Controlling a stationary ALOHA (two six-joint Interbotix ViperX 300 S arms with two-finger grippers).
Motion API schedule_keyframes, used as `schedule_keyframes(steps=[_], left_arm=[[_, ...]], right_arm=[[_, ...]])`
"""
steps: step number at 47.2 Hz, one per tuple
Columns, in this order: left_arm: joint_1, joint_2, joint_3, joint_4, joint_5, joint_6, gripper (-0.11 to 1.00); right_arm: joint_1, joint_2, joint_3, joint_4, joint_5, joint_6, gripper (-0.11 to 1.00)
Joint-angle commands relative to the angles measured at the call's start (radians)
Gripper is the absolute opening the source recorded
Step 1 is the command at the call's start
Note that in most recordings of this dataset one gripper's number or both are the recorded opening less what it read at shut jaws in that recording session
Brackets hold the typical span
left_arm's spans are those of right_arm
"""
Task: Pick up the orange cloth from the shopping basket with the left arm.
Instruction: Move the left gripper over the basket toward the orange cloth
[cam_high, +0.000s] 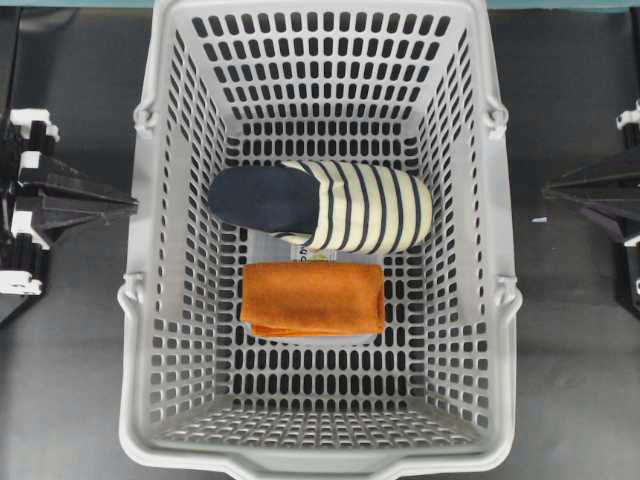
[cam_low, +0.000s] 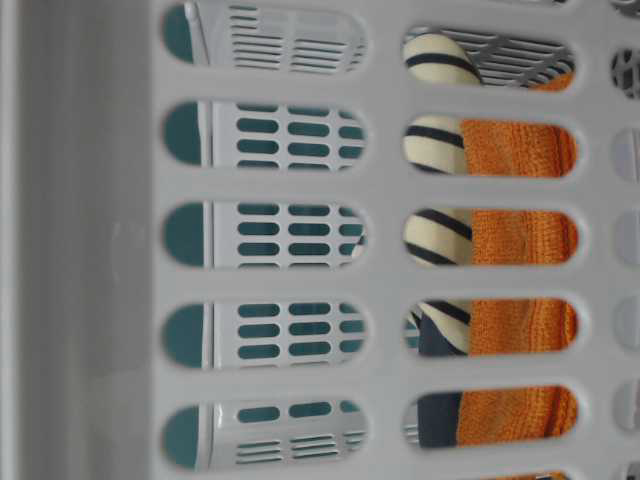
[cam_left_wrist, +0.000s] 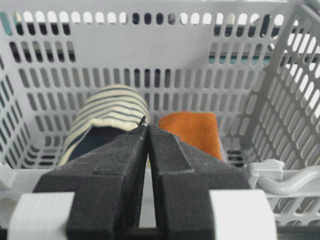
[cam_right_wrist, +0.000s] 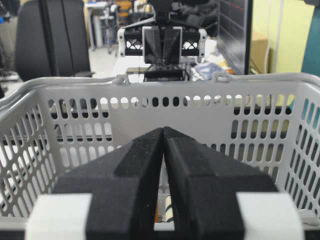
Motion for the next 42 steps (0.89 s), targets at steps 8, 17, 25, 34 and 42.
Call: schedule_keyframes(steps=[8, 17, 25, 34, 42], left_arm=[[0.009, 0.084, -0.210, 0.040, 0.290, -0.092, 0.00], [-0.012, 0.222, -0.456, 0.040, 0.565, -0.101, 0.00], [-0.032, 0.407, -0.660, 0.040, 0.762, -0.101, 0.00], [-0.054, 0.632, -0.844, 0.041, 0.943, -0.101, 0.00], [-0.067, 0.790, -0.983, 0.040, 1.063, -0.101, 0.00]], right_arm=[[0.014, 0.014, 0.005, 0.014, 0.015, 0.029, -0.01], [0.014, 0.015, 0.005, 0.014, 0.021, 0.069, -0.01], [0.014, 0.015, 0.006, 0.014, 0.029, 0.072, -0.01], [0.015, 0.014, 0.005, 0.014, 0.029, 0.072, -0.01], [0.017, 0.012, 0.008, 0.014, 0.029, 0.072, -0.01]])
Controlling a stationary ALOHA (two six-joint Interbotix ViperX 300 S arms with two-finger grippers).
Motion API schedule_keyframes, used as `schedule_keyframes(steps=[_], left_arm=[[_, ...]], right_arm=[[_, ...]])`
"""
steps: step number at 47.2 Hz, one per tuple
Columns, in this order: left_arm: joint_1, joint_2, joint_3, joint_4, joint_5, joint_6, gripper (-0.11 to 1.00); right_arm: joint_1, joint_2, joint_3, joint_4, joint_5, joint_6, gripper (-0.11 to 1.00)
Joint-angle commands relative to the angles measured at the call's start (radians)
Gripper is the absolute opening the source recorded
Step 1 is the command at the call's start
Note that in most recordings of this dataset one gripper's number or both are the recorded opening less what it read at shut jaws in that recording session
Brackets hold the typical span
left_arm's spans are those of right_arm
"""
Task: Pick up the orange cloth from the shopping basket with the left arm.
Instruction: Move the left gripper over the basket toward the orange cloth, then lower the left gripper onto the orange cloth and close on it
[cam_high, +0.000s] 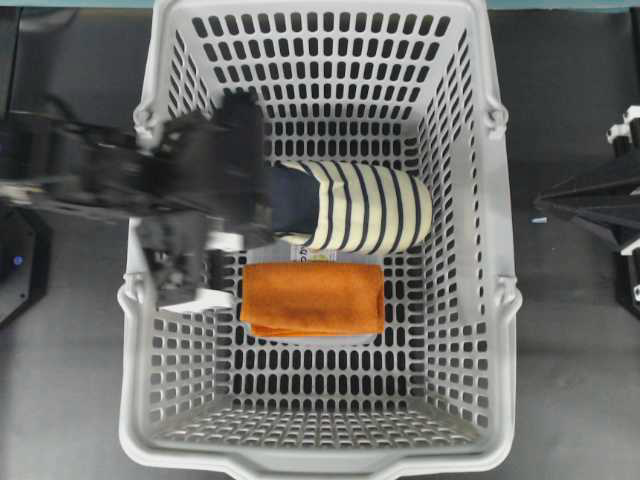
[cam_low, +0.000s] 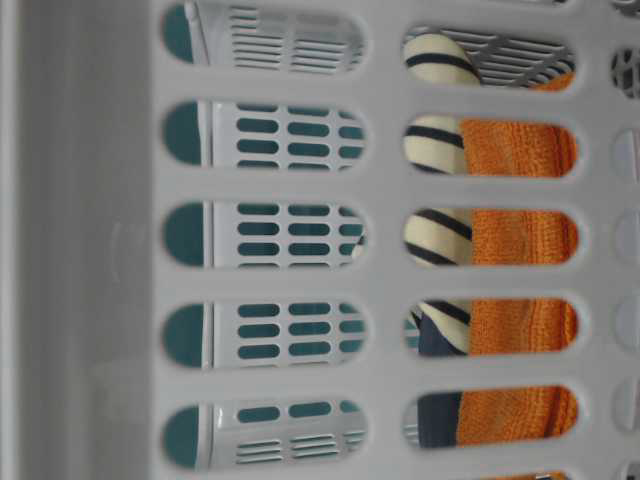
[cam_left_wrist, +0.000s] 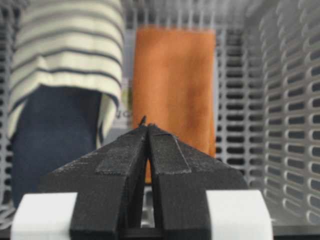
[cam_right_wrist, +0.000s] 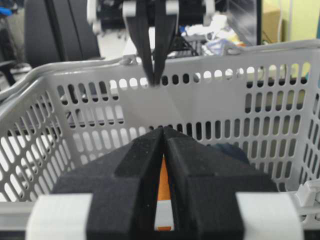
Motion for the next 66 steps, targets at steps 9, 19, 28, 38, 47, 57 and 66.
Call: schedule_keyframes(steps=[9, 19, 28, 38, 47, 57, 66], left_arm=[[-0.031, 0.189, -0.166, 0.003, 0.110, -0.005, 0.08], [-0.061, 0.278, -0.181, 0.003, 0.110, -0.017, 0.66], [-0.072, 0.337, -0.176, 0.003, 0.097, -0.029, 0.91], [-0.069, 0.403, -0.140, 0.003, 0.067, -0.032, 0.90], [-0.058, 0.425, -0.118, 0.003, 0.041, -0.032, 0.90], [-0.051, 0.423, -0.089, 0.003, -0.002, -0.034, 0.88], [-0.066, 0.422, -0.087, 0.003, -0.002, -0.026, 0.61]], right_arm=[[0.005, 0.006, -0.006, 0.003, -0.005, 0.002, -0.01], [0.005, 0.006, -0.003, 0.003, -0.005, 0.002, -0.01], [0.005, 0.006, 0.000, 0.003, -0.005, 0.002, -0.01], [0.005, 0.005, 0.003, 0.003, -0.005, 0.002, -0.01], [0.005, 0.006, 0.003, 0.003, -0.005, 0.002, -0.01], [0.005, 0.006, 0.005, 0.003, -0.005, 0.002, -0.01], [0.003, 0.006, 0.006, 0.005, -0.005, 0.003, -0.01]])
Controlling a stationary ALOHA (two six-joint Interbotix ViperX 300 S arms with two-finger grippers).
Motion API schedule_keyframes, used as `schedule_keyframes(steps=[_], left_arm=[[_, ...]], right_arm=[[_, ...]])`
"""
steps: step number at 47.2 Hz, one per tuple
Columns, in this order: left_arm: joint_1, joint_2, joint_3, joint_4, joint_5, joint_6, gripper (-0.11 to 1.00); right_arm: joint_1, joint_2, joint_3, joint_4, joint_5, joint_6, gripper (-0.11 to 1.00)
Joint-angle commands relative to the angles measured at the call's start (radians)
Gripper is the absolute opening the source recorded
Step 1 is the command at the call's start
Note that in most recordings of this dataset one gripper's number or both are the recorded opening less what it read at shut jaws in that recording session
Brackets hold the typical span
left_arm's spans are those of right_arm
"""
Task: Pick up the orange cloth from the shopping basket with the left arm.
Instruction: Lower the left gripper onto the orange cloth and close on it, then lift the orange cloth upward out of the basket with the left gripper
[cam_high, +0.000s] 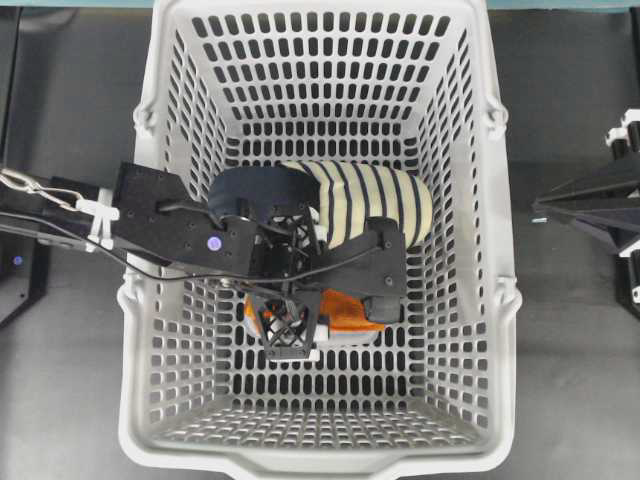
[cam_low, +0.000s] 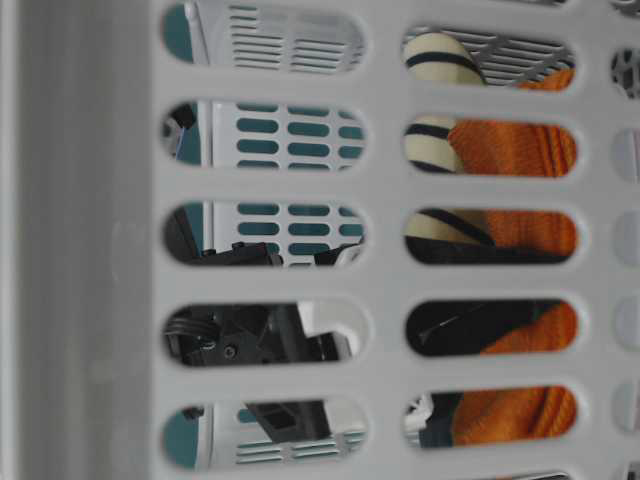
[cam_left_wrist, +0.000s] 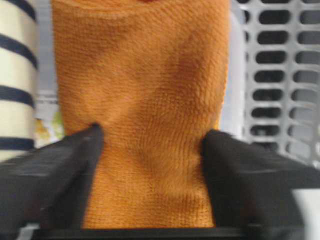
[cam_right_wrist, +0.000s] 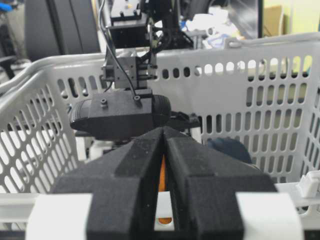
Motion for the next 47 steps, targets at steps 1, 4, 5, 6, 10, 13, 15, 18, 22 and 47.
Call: schedule_keyframes(steps=[1, 4, 5, 6, 10, 13, 15, 18, 22, 47], left_arm=[[-0.009, -0.002, -0.003, 0.005, -0.003, 0.006, 0.56], [-0.015, -0.003, -0.005, 0.005, -0.002, 0.009, 0.38], [-0.015, -0.005, -0.008, 0.003, -0.002, 0.011, 0.33], [-0.017, -0.009, -0.009, 0.003, -0.002, 0.011, 0.28], [-0.015, -0.031, -0.018, 0.003, 0.002, 0.015, 0.13], [-0.014, -0.052, -0.031, 0.005, 0.009, 0.018, 0.13], [-0.011, -0.067, -0.040, 0.003, 0.020, 0.018, 0.13], [-0.011, -0.098, -0.066, 0.005, 0.051, 0.020, 0.13], [-0.011, -0.132, -0.110, 0.005, 0.101, 0.020, 0.13], [-0.002, -0.276, -0.426, 0.005, 0.385, 0.021, 0.13]], right_arm=[[0.002, 0.006, -0.008, 0.005, -0.005, 0.002, -0.01], [0.002, 0.006, -0.006, 0.005, -0.005, 0.003, -0.01], [0.002, 0.006, -0.008, 0.005, -0.005, 0.003, -0.01], [0.003, 0.006, -0.008, 0.006, -0.005, 0.003, -0.01], [0.006, 0.005, -0.008, 0.003, -0.005, 0.003, -0.01], [0.006, 0.005, -0.008, 0.005, -0.005, 0.003, -0.01], [0.006, 0.005, -0.008, 0.005, -0.005, 0.003, -0.01], [0.006, 0.005, -0.006, 0.005, -0.005, 0.003, -0.01], [0.006, 0.005, -0.008, 0.005, -0.005, 0.003, -0.01], [0.009, 0.003, -0.006, 0.005, -0.005, 0.003, -0.01]])
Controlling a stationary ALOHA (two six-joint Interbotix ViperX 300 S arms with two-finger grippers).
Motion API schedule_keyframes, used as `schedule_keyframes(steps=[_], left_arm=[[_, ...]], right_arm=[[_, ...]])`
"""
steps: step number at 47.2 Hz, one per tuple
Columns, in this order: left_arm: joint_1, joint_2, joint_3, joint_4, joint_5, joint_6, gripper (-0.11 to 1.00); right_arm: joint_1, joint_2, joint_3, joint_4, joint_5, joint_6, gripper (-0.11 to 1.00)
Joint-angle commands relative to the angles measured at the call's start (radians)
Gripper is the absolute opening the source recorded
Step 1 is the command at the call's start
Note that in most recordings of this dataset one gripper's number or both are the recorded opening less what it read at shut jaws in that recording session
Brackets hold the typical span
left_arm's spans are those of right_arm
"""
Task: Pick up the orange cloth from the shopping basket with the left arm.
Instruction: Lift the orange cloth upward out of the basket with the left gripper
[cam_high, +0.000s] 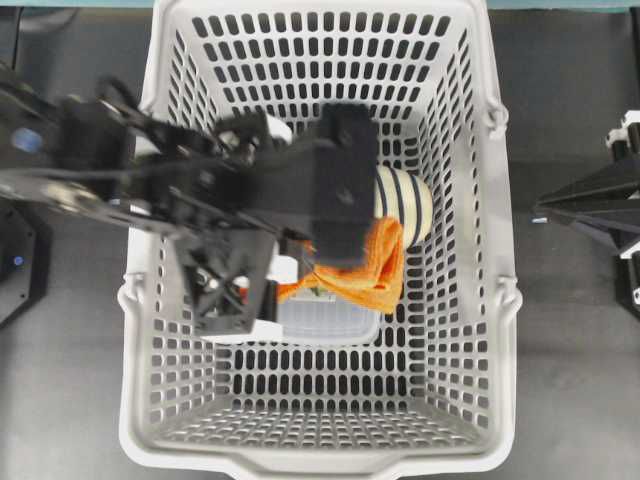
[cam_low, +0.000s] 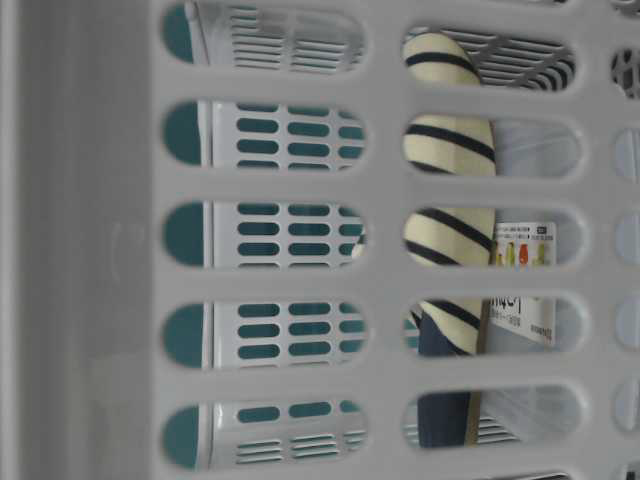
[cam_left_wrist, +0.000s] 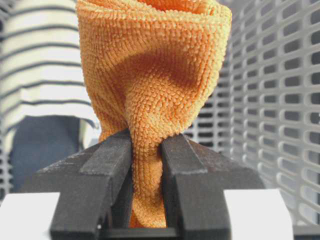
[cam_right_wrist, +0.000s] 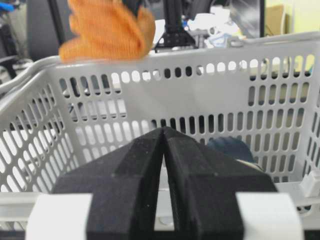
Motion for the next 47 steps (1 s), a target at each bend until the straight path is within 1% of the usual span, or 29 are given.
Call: schedule_keyframes(steps=[1, 47], left_arm=[[0.005, -0.028, -0.034, 0.005, 0.003, 0.000, 0.13], [0.005, -0.032, -0.011, 0.005, 0.008, -0.003, 0.13]], right_arm=[[0.005, 0.005, -0.009, 0.003, -0.005, 0.002, -0.01], [0.025, 0.003, -0.009, 0.003, -0.005, 0.002, -0.01]])
